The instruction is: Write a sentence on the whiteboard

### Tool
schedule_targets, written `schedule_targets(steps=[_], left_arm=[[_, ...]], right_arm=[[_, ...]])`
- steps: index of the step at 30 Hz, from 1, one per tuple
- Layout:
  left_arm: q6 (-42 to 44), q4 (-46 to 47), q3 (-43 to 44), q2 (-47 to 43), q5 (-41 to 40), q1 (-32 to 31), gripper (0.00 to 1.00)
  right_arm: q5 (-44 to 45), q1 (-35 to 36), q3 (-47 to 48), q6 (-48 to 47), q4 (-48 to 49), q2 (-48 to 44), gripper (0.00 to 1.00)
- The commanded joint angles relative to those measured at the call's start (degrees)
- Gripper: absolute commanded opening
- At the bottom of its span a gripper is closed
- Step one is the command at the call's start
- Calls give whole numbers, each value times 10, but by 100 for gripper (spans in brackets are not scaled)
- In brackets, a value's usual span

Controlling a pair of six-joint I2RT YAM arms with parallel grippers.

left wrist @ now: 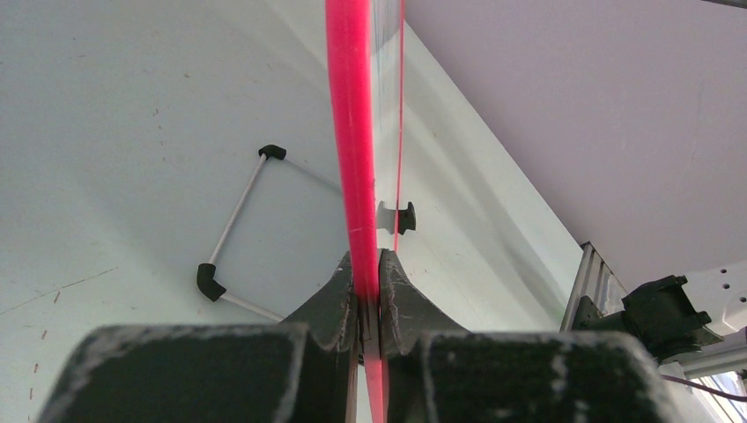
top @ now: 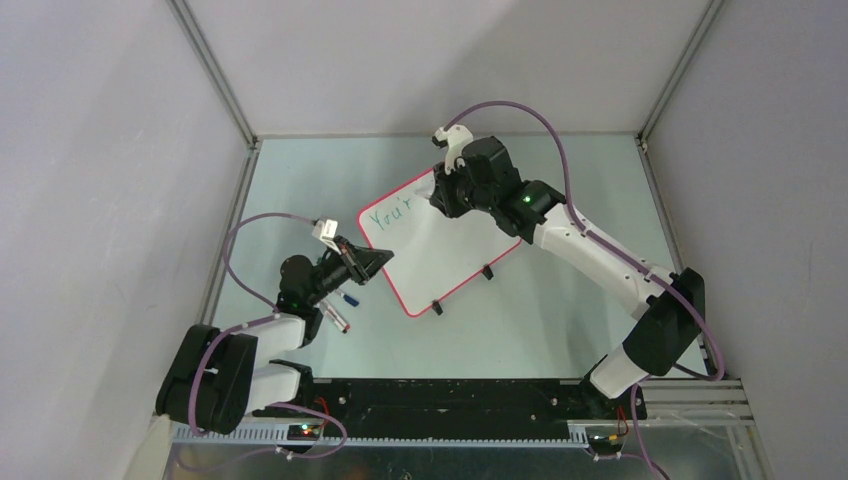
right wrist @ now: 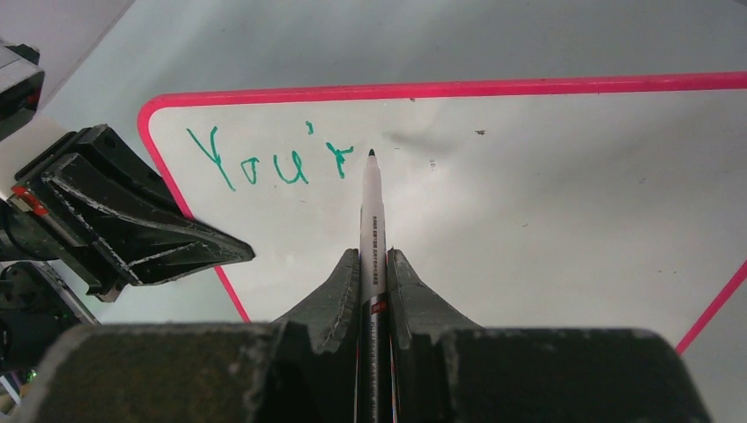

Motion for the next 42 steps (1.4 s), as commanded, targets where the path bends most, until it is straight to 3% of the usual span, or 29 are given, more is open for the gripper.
schedule_targets(steps=[1,42], left_arm=[[65,-16,5,-6,-5,-2,5],[67,-20,4,-8,-4,-2,5]], right_arm=[[10,-3,-5,-7,18,-9,0],[7,-4,16,-4,9,25,0]])
